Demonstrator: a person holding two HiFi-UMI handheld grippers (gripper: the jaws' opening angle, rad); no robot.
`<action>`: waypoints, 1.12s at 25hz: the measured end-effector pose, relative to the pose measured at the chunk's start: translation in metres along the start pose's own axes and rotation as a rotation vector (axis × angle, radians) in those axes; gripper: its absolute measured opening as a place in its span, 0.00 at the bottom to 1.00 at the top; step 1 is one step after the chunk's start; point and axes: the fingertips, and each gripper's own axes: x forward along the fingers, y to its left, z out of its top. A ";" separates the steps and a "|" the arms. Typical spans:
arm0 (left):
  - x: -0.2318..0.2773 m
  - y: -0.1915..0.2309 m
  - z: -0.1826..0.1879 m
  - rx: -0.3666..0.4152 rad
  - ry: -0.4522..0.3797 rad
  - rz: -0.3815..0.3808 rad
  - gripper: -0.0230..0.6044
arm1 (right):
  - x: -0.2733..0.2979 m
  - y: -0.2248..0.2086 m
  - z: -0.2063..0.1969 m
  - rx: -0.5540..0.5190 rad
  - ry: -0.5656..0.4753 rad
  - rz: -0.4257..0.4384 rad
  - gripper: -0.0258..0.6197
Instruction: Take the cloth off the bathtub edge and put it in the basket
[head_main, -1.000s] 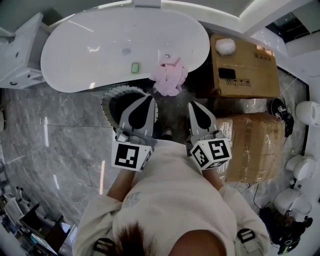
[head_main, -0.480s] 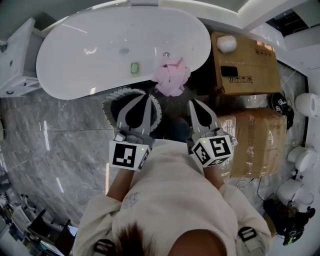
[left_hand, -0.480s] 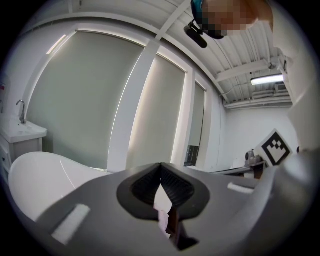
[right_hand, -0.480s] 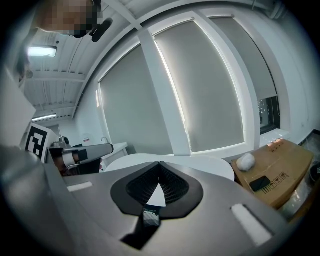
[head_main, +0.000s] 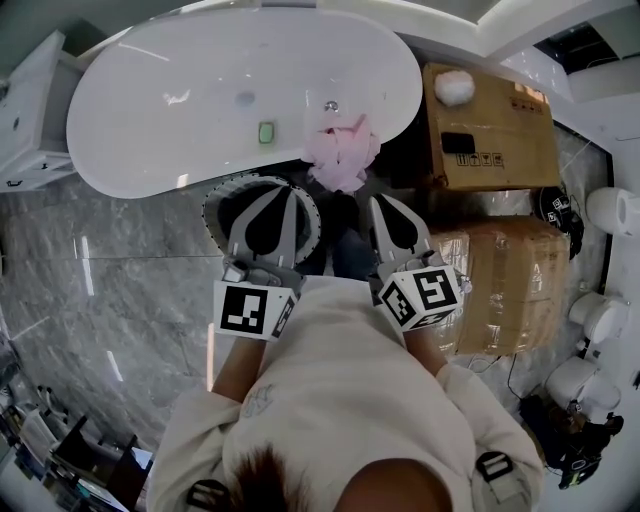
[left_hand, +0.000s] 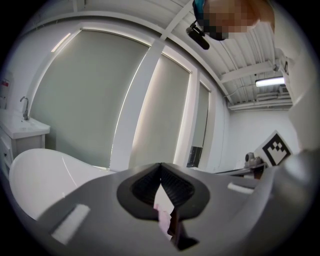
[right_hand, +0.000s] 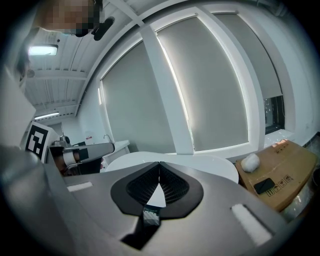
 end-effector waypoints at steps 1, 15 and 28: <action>0.001 0.002 0.001 0.000 -0.002 0.004 0.05 | 0.002 0.000 0.002 -0.002 -0.003 0.002 0.04; 0.052 0.015 -0.001 -0.013 0.043 0.042 0.05 | 0.041 -0.031 0.021 -0.082 0.016 0.039 0.08; 0.112 0.032 -0.026 -0.020 0.136 0.073 0.05 | 0.109 -0.071 -0.017 -0.141 0.223 0.144 0.37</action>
